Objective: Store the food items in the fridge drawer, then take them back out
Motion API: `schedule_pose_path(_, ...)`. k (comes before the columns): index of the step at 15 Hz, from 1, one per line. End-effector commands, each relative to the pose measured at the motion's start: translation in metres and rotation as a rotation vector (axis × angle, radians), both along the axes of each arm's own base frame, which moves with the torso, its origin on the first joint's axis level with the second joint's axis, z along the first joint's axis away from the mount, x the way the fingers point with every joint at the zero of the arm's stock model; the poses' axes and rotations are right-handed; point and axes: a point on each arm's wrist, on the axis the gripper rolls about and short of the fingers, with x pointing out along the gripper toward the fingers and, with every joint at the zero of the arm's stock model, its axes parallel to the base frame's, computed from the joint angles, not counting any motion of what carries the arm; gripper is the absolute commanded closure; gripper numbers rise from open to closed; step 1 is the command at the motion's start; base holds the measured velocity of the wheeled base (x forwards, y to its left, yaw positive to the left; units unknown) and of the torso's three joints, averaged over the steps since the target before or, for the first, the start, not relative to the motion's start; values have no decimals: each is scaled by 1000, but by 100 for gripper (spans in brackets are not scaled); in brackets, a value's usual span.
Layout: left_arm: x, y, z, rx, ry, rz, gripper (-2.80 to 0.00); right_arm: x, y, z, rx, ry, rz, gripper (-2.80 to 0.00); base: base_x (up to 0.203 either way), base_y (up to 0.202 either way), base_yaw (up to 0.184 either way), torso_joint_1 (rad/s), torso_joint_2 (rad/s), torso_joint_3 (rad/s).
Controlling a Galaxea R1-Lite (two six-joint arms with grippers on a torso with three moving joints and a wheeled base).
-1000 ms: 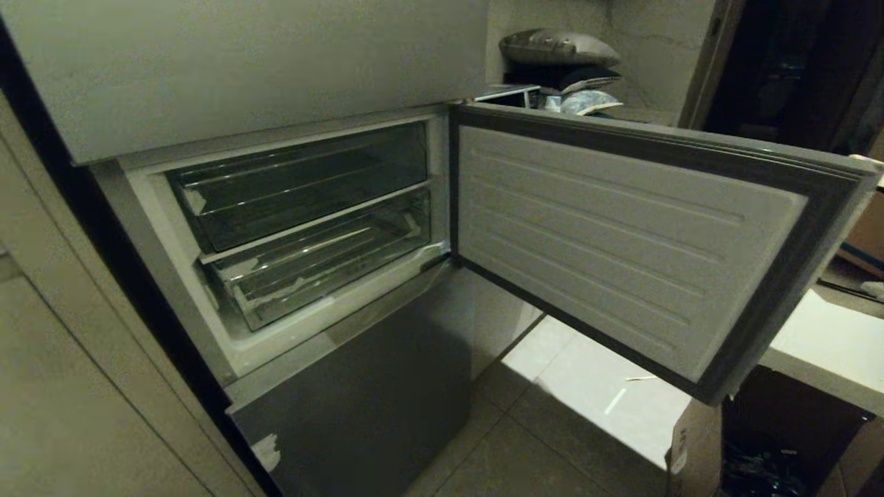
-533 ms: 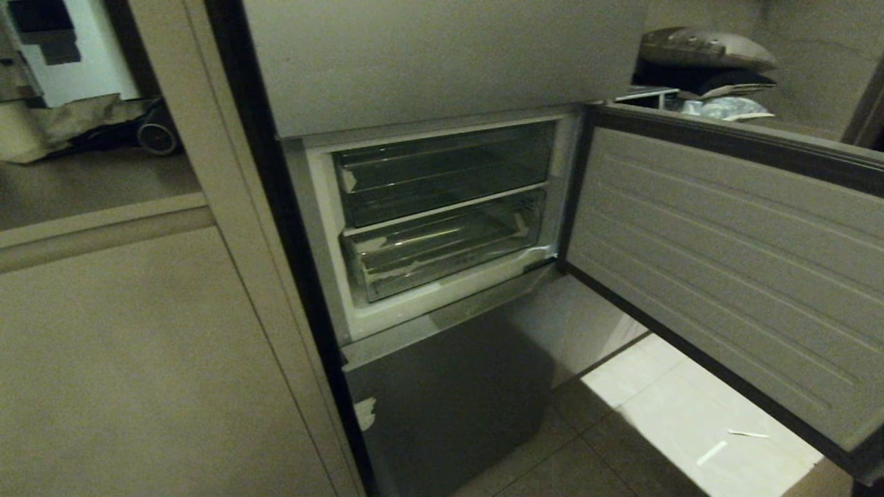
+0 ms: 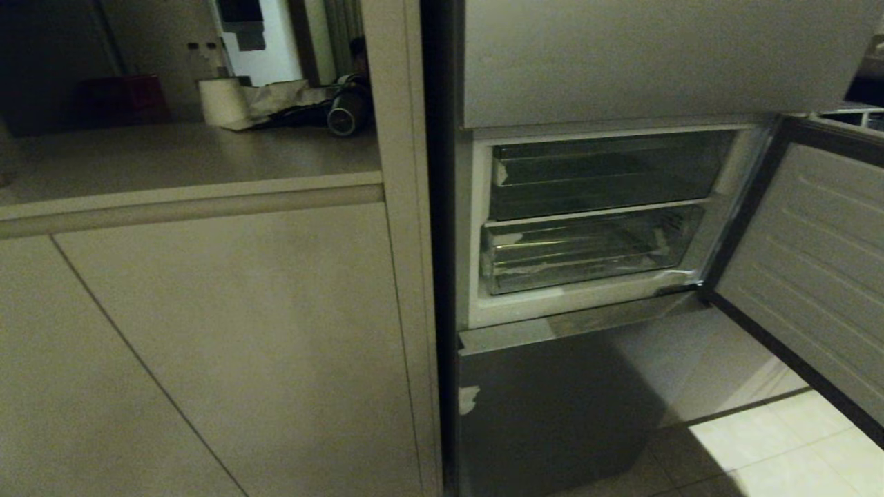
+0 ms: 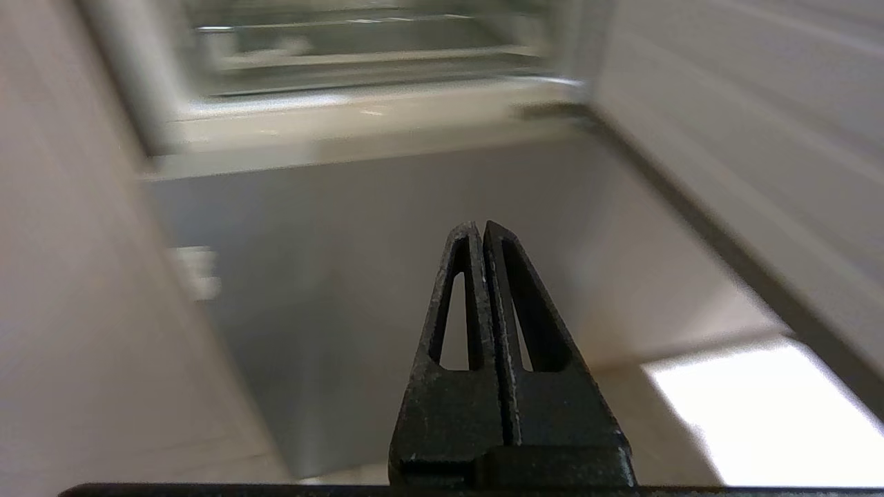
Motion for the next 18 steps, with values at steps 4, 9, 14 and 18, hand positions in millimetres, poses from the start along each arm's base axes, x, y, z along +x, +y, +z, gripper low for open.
schedule_pose_path(4,0,0,0,0,2,1,0,2,0,-8,0,28,0,0,3,-8,180,3,4,5)
schedule_pose_path(9,0,0,0,0,2,1,0,2,0,-8,2,27,1,0,3,-7,143,3,0,2)
schedule_pose_path(14,0,0,0,0,2,1,0,0,0,10,-34,3,19,0,0,0,0,0,0,0)
schedule_pose_path(18,0,0,0,0,2,-1,0,38,2,64,26,224,108,0,0,0,0,0,0,0)
